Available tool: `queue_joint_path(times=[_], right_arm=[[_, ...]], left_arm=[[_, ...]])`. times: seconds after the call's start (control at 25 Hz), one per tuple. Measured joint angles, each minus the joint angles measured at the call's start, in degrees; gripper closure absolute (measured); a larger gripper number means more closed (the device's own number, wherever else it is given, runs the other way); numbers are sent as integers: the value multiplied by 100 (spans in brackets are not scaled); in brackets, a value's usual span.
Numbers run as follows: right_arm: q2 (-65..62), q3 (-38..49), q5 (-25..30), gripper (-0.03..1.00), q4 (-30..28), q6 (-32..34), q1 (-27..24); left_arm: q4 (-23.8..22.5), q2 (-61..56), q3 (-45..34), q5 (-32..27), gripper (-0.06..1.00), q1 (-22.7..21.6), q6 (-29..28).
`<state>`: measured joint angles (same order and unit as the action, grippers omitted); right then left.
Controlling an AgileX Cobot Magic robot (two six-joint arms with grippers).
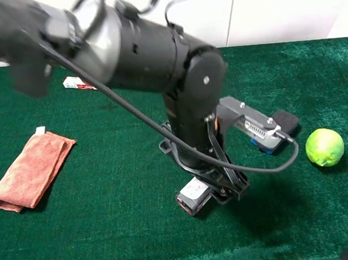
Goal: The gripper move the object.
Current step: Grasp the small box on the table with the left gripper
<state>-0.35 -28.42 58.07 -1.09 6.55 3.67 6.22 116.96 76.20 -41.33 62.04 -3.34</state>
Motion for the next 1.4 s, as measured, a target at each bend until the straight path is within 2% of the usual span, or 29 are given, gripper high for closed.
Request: queue_joint_path(times=[0.64, 0.76, 1.16, 1.4], right_arm=[[-2, 0, 0, 27, 0, 0, 0], [-2, 0, -4, 27, 13, 0, 0], [-2, 0, -4, 27, 18, 0, 0], [-2, 0, -4, 27, 18, 0, 0]], left_arm=[[137, 732, 5, 488, 3, 19, 6], [137, 734, 5, 494, 8, 19, 6], [127, 768, 5, 509, 37, 19, 6], [132, 745, 57, 427, 40, 19, 6]])
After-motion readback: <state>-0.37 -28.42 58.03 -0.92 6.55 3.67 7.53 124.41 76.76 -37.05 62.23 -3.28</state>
